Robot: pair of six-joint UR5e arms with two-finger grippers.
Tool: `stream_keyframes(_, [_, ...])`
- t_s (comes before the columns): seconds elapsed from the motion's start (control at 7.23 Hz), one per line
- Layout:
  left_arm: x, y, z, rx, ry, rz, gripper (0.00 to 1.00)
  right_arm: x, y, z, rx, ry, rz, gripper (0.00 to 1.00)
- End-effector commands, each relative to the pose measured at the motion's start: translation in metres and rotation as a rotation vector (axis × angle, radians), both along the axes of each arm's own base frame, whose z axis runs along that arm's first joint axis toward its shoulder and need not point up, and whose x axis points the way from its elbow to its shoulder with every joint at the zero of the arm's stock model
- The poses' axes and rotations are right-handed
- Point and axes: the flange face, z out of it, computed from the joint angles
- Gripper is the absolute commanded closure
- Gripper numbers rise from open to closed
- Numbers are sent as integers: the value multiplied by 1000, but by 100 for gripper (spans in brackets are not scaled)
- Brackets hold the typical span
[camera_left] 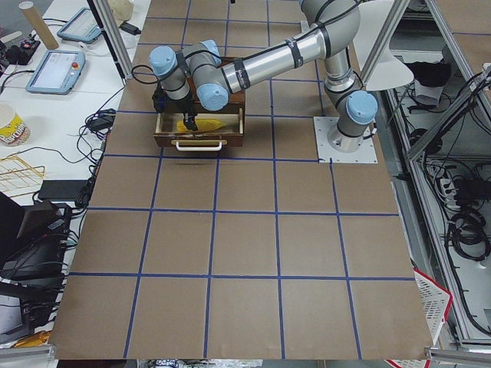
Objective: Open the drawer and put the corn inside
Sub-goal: 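Lower the corn cob into the open drawer and open the left gripper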
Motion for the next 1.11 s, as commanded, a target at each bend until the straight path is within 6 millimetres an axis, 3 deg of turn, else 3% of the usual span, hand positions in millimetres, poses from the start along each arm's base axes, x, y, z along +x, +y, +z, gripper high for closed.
stream_keyframes(0.0, [-7, 3, 23, -33, -14, -9, 0, 0, 0, 0, 1, 0, 0, 0])
stream_keyframes(0.28, [-19, 9, 65, -79, -43, 6, 0, 0, 0, 0, 0, 0, 0, 0])
stream_keyframes(0.42, [-39, 18, 90, -96, -45, 33, 0, 0, 0, 0, 0, 0, 0, 0])
stream_keyframes(0.55, [-70, 26, 115, -129, -58, 24, 0, 0, 0, 0, 0, 0, 0, 0])
stream_keyframes(0.69, [-116, 38, 136, -163, -58, -41, 0, 0, 0, 0, 0, 0, 0, 0])
stream_keyframes(0.83, [-161, 50, 151, -190, -64, -114, 0, 0, 0, 0, 0, -2, 0, 0])
stream_keyframes(0.97, [-192, 60, 151, -187, -61, -159, 0, 0, 0, 0, 0, 0, 0, 0])
